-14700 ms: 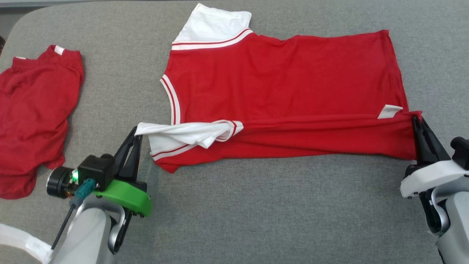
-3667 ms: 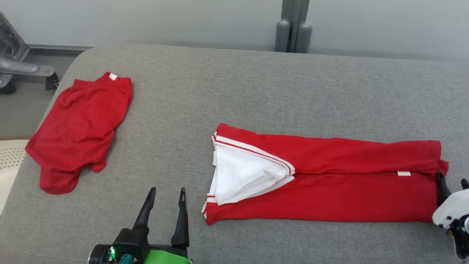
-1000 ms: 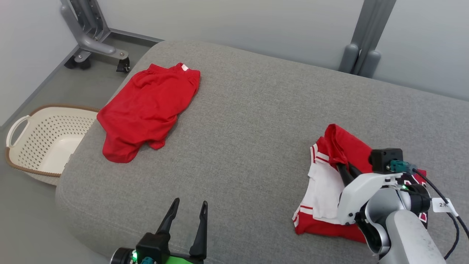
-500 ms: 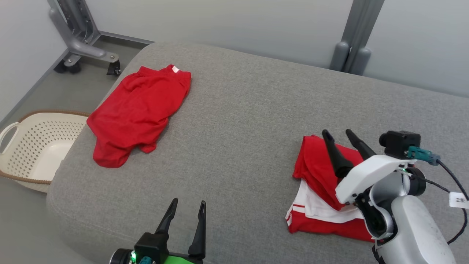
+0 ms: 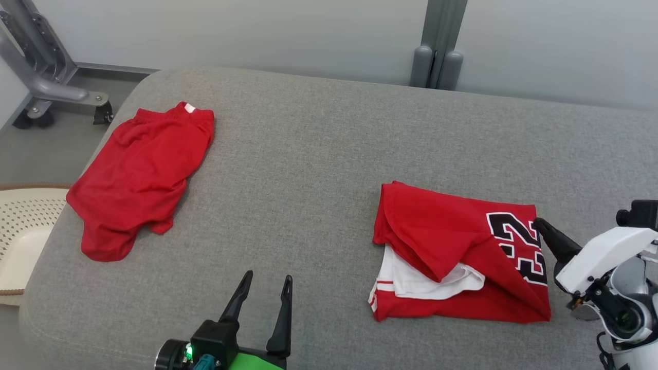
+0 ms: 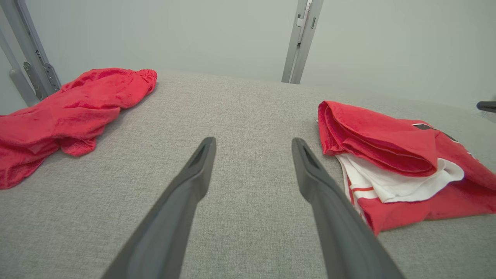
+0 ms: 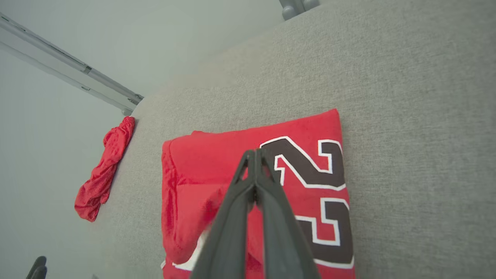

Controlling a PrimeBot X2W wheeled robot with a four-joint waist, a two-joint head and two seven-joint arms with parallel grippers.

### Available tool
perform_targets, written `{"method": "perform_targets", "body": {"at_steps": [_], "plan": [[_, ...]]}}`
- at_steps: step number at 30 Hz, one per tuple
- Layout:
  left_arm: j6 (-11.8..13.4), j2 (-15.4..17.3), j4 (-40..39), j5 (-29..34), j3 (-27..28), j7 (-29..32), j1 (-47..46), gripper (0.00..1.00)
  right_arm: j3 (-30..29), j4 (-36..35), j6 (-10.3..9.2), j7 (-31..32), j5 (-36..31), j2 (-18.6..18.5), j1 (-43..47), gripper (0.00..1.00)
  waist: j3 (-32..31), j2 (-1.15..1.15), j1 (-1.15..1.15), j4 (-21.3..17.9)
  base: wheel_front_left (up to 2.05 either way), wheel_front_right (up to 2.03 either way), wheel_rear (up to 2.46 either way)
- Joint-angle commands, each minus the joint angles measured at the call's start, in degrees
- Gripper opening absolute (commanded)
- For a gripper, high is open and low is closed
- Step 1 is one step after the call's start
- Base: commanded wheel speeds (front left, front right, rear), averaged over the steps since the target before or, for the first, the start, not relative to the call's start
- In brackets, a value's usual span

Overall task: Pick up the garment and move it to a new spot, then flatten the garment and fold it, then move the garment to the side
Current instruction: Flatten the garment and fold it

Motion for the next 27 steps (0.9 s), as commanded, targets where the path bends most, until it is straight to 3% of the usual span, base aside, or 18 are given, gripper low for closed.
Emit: {"method": "perform_targets", "body": {"at_steps": [1, 5, 9, 18, 19, 20, 27], "plan": [[-0.4, 0.0, -0.2, -0.3, -0.2, 0.0, -1.2, 1.00, -0.5, 0.7, 0.04, 2.0, 2.2, -1.2, -0.6, 0.00, 1.0, 0.00, 0.00, 0.0, 0.00, 0.00, 0.00], [-0.8, 0.0, 0.3, -0.9, -1.7, 0.0, -1.9, 1.00, 0.1, 2.0, 0.04, 8.0, 8.4, -3.3, -1.1, 0.00, 2.2, 0.00, 0.00, 1.7, 0.00, 0.00, 0.00], [-0.2, 0.0, 0.5, -1.5, -2.0, 0.0, -2.0, 1.00, -0.3, 0.5, 0.04, 11.7, 14.6, -2.5, 0.0, 0.00, 2.6, 0.00, 0.00, 3.0, 0.00, 0.00, 0.00], [0.5, 0.0, 0.6, -2.1, -3.0, 0.0, -2.2, 1.00, -0.2, -2.0, 0.04, 15.3, 18.9, -1.0, 4.7, 0.00, 2.5, 0.00, 0.00, 4.4, 0.00, 0.00, 0.00], [0.6, 0.0, 0.6, -2.0, -3.0, 0.0, -2.3, 1.00, -0.5, -2.0, 0.04, 15.5, 19.2, -0.8, 5.1, 0.54, 2.4, 0.00, 0.00, 4.6, 0.00, 0.00, 0.00], [0.6, 0.0, 0.7, -2.0, -3.0, 0.0, -2.3, 1.00, -0.8, -2.1, 0.04, 15.9, 19.6, -0.4, 5.3, 1.00, 2.4, 0.00, 0.00, 4.7, 0.00, 0.00, 0.00], [0.7, 0.0, 0.9, -1.7, -3.2, 0.0, -2.3, 1.00, -1.8, -2.3, 0.04, 18.5, 20.9, 2.4, 5.6, 1.00, 2.5, 0.00, 0.00, 5.6, 0.00, 0.00, 0.00]]}}
